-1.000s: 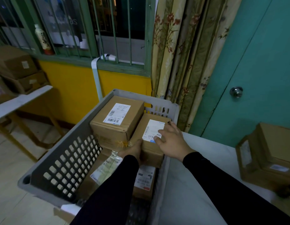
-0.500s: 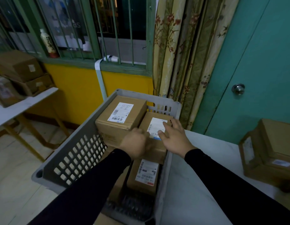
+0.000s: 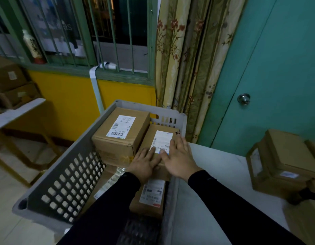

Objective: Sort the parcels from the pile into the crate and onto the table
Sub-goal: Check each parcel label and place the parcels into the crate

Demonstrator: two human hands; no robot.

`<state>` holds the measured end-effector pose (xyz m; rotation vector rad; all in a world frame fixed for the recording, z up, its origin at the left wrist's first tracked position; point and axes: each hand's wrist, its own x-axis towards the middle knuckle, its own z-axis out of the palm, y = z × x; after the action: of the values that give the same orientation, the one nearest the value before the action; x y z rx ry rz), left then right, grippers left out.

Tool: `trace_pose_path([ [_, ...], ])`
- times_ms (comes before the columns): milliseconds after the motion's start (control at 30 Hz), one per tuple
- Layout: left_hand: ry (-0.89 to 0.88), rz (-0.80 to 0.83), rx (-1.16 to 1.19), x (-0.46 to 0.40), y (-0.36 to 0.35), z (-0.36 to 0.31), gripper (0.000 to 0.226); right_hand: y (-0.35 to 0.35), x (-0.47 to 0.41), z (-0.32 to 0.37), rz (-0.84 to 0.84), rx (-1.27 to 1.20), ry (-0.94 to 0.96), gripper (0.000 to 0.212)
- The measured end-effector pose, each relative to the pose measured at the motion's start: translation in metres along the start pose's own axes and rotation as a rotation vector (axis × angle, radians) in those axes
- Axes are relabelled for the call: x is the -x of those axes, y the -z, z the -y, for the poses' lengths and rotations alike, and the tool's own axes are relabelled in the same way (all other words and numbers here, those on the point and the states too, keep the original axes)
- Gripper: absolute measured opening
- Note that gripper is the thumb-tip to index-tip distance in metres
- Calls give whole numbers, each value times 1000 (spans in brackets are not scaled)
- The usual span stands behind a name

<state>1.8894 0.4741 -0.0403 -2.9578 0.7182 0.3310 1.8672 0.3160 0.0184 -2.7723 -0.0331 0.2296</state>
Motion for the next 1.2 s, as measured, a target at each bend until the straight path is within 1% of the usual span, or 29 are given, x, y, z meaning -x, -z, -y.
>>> trace_pose_path([
  [200,0,24,-43,-1,9,-3,59,1,0,-1,-10,-48,1,75],
  [333,-6,-30,-33,2,30,-4,66,7,4,-7,-45,-126,39,70],
  [400,12,-55,9,4,48,-2,65,18,13,-9,-50,-153,35,68],
  [467,30,-93,81,7,69,0,63,32,25,-12,-92,-184,37,64],
  [567,34,-208,288,12,98,-7,59,48,44,-22,-167,-245,-1,65],
  [633,28,-254,385,15,115,-17,59,56,56,-30,-206,-267,-34,67],
  [800,-57,-269,529,14,147,-64,62,69,102,-65,-321,-273,-151,65],
  [933,-155,-256,547,3,150,-123,62,76,152,-111,-380,-275,-317,64],
  [1000,-202,-217,583,3,146,-152,63,75,176,-134,-408,-298,-380,63],
  [1067,-235,-177,661,2,141,-185,63,75,204,-161,-449,-338,-444,57],
  [1133,-242,-134,760,5,139,-216,64,74,228,-186,-490,-387,-508,50],
  [1200,-245,-86,838,7,136,-249,64,73,253,-213,-497,-413,-577,50],
])
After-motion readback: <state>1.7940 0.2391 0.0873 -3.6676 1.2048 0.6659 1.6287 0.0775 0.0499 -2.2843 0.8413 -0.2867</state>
